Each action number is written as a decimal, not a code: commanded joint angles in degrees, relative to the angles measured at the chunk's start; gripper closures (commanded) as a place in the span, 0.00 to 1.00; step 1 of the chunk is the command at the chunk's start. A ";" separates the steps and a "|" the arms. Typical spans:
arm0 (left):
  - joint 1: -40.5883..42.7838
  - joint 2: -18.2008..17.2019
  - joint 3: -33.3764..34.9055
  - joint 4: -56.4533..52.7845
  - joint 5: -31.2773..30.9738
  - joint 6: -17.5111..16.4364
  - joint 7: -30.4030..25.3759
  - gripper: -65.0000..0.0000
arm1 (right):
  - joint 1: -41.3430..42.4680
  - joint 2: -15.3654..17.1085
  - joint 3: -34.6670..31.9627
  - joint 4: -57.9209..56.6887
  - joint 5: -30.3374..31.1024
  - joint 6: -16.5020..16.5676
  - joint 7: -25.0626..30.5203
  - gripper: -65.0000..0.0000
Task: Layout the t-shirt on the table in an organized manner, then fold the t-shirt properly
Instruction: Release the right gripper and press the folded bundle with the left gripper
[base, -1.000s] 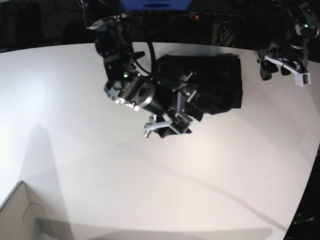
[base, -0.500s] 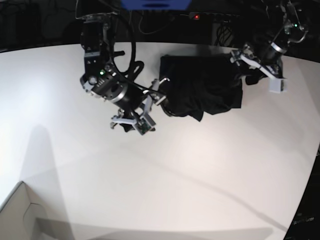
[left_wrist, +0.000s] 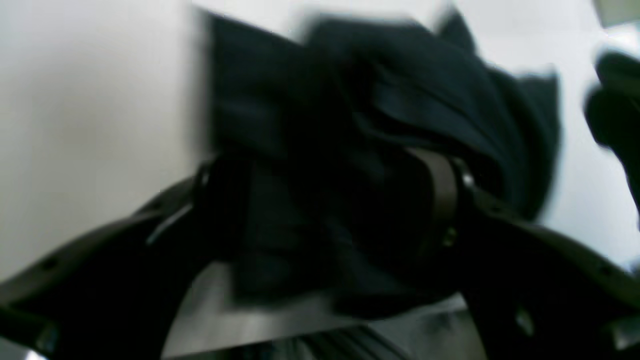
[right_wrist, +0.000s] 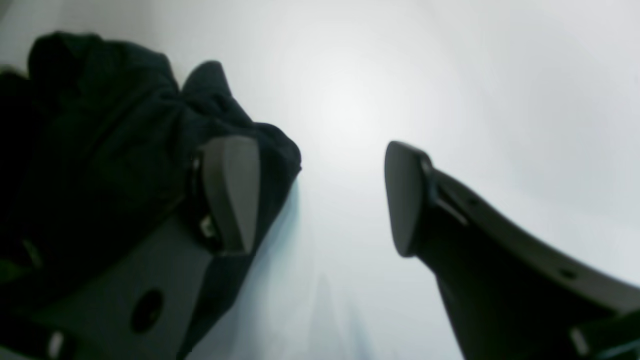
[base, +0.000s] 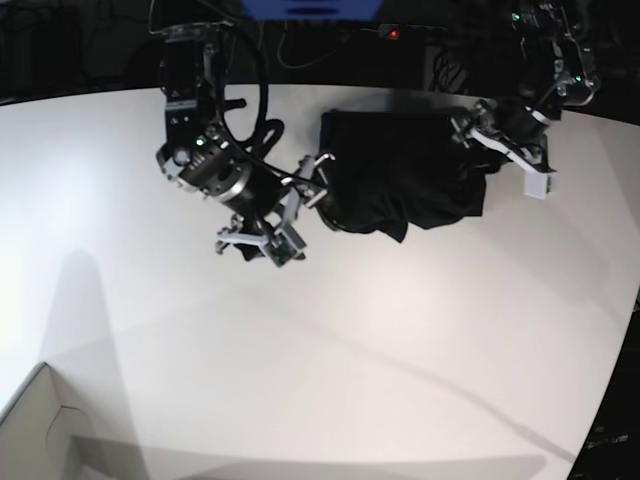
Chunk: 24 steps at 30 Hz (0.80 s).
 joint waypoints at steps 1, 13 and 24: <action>-0.24 -0.51 -1.54 1.18 -1.48 -0.21 -0.52 0.32 | 0.64 -0.38 -0.12 1.20 1.03 -0.03 1.52 0.38; -6.84 -0.60 -12.88 2.33 -1.48 -0.56 8.63 0.32 | 0.73 -0.38 -0.04 1.20 1.03 -0.03 1.52 0.38; -6.13 4.85 -4.62 3.29 -2.10 -0.21 10.38 0.32 | 1.26 -0.29 4.45 1.20 1.20 -0.03 1.52 0.38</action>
